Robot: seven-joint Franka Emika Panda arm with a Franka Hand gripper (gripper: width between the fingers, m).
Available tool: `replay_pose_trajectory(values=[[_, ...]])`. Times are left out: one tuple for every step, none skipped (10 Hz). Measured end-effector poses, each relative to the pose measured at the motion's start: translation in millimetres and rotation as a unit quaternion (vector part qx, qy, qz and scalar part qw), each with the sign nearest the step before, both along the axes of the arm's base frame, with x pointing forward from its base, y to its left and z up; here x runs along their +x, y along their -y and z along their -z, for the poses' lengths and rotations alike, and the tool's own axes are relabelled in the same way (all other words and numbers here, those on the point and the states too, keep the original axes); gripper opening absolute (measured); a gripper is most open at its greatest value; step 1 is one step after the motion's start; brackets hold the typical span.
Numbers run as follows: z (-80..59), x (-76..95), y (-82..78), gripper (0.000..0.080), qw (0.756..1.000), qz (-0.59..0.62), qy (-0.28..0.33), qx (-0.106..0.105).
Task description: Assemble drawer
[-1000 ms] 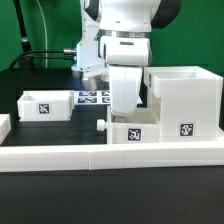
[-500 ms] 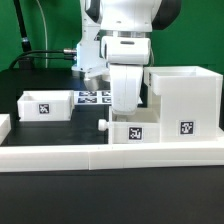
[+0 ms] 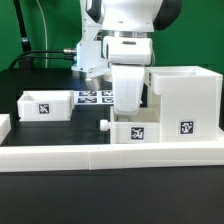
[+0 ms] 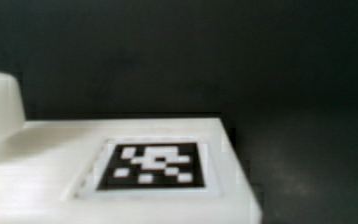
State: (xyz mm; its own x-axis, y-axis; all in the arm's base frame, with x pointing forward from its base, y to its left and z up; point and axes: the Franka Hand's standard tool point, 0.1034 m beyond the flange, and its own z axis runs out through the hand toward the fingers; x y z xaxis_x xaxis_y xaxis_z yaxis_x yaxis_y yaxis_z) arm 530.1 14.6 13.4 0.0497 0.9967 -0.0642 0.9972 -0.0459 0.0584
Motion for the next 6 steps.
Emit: replay_pose_trajectory(values=[[-0.2,1.8,1.2,0.0042,1.000,-0.004,-0.011,-0.010],[-0.4,3.6,3.5,0.0042,0.999,-0.011,-0.020,-0.022],[-0.3,3.5,4.4,0.0042,0.999,-0.011,-0.022,-0.024],[0.0,2.9,5.3,0.0042,0.999,-0.010,-0.022,-0.024],[0.1,2.9,6.5,0.0120,0.999,-0.009,-0.022,-0.024],[-0.8,2.9,7.5,0.0256,0.999,-0.008,-0.022,-0.023]])
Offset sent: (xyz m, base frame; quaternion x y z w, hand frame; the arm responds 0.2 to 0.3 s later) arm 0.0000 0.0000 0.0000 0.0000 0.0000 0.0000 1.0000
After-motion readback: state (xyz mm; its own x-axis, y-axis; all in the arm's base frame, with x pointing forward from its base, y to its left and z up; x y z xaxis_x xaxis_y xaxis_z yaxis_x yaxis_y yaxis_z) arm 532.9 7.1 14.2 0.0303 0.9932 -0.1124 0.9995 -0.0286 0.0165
